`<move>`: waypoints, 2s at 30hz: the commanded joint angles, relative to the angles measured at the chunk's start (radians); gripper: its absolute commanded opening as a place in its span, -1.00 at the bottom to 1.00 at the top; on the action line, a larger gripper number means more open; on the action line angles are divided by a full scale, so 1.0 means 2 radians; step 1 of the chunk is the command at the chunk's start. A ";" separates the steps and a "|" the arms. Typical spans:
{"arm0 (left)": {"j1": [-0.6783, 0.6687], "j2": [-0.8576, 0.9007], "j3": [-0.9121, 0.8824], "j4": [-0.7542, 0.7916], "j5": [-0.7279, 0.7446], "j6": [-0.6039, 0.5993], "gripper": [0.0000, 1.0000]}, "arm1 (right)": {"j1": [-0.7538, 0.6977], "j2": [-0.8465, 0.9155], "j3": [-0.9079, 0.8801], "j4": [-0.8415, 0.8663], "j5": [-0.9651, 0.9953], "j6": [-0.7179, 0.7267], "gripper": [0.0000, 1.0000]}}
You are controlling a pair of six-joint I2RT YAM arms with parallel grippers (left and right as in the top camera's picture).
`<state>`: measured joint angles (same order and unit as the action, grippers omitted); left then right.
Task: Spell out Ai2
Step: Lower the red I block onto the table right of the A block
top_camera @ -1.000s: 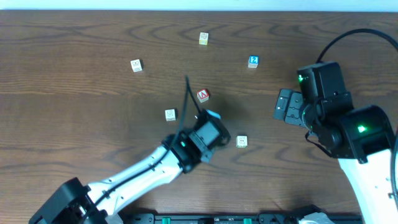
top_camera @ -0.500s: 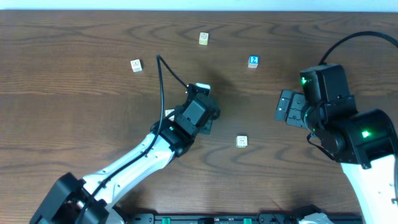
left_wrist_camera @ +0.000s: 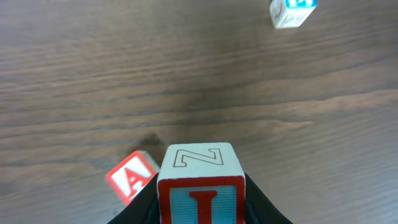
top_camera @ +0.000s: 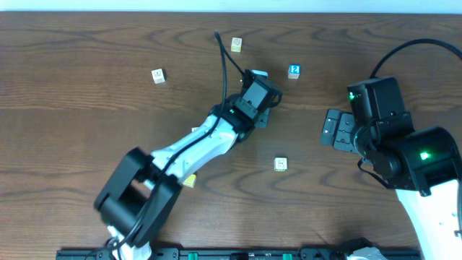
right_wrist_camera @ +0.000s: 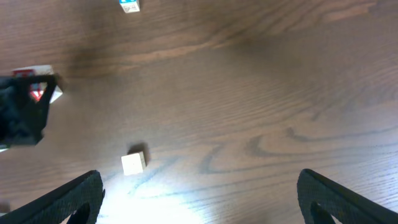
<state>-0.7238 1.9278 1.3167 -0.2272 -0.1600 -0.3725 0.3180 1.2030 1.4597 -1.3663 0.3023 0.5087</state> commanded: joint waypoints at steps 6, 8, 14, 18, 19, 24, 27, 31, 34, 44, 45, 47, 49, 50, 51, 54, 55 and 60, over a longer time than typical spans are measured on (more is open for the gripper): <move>0.003 0.071 0.029 0.028 0.028 -0.009 -0.69 | -0.003 -0.005 0.005 -0.013 -0.004 0.023 0.98; 0.003 0.082 0.029 0.039 0.028 -0.009 -0.69 | -0.003 -0.005 0.005 -0.017 -0.004 0.023 0.98; 0.004 0.095 0.030 0.068 0.023 -0.009 -0.68 | -0.003 -0.005 0.005 -0.020 -0.004 0.022 0.98; 0.006 0.096 0.030 0.067 0.016 -0.009 -0.68 | -0.003 -0.005 0.005 -0.020 -0.004 0.022 0.98; 0.006 0.096 0.030 0.065 0.006 -0.009 -0.69 | -0.003 -0.005 0.005 -0.020 -0.004 0.022 0.98; 0.006 0.096 0.030 0.064 -0.025 -0.012 -0.69 | -0.003 -0.005 0.005 -0.020 -0.004 0.022 0.98; 0.008 0.096 0.030 0.063 -0.031 -0.012 -0.69 | -0.003 -0.005 0.005 -0.021 -0.004 0.022 0.99; 0.019 0.096 0.029 0.047 -0.031 -0.014 -0.69 | -0.003 -0.005 0.005 -0.023 -0.004 0.022 0.98; 0.028 0.096 0.029 0.033 -0.030 -0.014 -0.70 | -0.003 -0.005 0.005 -0.023 -0.004 0.022 0.99; 0.037 0.096 0.029 0.018 -0.005 -0.018 -0.74 | -0.003 -0.005 0.005 -0.023 -0.004 0.022 0.99; 0.037 0.096 0.030 0.010 -0.001 -0.027 -0.78 | -0.003 -0.005 0.005 -0.023 -0.004 0.022 0.98; 0.037 0.096 0.030 -0.014 0.000 -0.053 -0.79 | -0.003 -0.005 0.005 -0.023 -0.004 0.022 0.98; 0.037 0.096 0.030 -0.033 0.000 -0.072 -0.80 | -0.003 -0.005 0.005 -0.023 -0.004 0.022 0.98; 0.037 0.096 0.030 -0.041 0.001 -0.077 -0.80 | -0.003 -0.005 0.005 -0.023 -0.004 0.022 0.98; 0.037 0.096 0.029 -0.045 0.002 -0.080 -0.80 | -0.003 -0.005 0.005 -0.022 -0.004 0.022 0.99; 0.037 0.096 0.030 -0.050 0.017 -0.080 -0.80 | -0.003 -0.005 0.005 -0.023 -0.004 0.022 0.98; 0.037 0.096 0.030 -0.051 0.022 -0.080 -0.80 | -0.003 -0.005 0.005 -0.023 -0.004 0.022 0.99; 0.037 0.096 0.030 -0.059 0.043 -0.080 -0.80 | -0.003 -0.005 0.005 -0.024 -0.004 0.022 0.98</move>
<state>-0.6514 2.1021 1.3792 -0.3218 -0.1352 -0.5167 0.3180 1.2030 1.4597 -1.4132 0.2874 0.5407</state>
